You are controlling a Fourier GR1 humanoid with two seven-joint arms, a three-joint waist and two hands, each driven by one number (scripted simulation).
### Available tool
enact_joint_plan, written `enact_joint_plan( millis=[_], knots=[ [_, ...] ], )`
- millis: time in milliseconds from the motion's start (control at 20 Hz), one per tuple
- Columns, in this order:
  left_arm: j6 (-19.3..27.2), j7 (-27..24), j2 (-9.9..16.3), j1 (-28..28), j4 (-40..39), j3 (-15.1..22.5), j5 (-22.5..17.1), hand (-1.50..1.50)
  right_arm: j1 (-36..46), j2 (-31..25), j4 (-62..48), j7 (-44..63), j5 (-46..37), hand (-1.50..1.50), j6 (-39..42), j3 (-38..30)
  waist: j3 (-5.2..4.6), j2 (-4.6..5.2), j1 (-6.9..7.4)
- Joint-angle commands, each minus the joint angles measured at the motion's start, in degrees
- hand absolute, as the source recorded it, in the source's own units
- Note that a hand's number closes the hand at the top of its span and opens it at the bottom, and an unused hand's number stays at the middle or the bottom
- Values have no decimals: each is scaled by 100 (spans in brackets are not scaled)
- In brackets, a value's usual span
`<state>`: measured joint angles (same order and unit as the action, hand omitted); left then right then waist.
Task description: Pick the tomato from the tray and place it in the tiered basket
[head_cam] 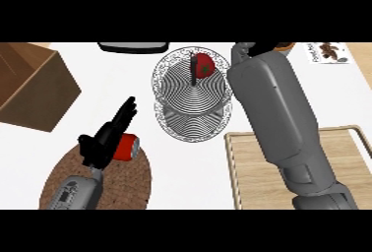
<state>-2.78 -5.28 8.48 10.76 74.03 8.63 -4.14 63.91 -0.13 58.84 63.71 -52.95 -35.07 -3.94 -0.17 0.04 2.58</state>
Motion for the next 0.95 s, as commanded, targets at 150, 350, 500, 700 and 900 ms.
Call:
enact_joint_plan(
  millis=[150,350,500,700,900],
  knots=[
    [135,15,111,-178,54,-231,-51,0,36,-100,282,1476,-2038,-150,-948,-378,-5,-155,-442],
    [61,-159,233,-630,234,-291,-108,0,-364,-25,1397,1327,-2613,-150,-831,-703,10,-205,-531],
    [56,-63,218,-544,212,-274,-98,0,-1058,12,2412,1254,-2649,-150,-678,-586,17,-222,-650],
    [165,43,137,-689,270,-271,-111,0,-1805,13,3719,1213,-2616,-150,-130,-356,21,-295,-777],
    [245,-89,144,-759,240,-372,-106,0,-2914,13,4939,1111,-2266,-150,365,-3,22,-274,-854]
  ],
)
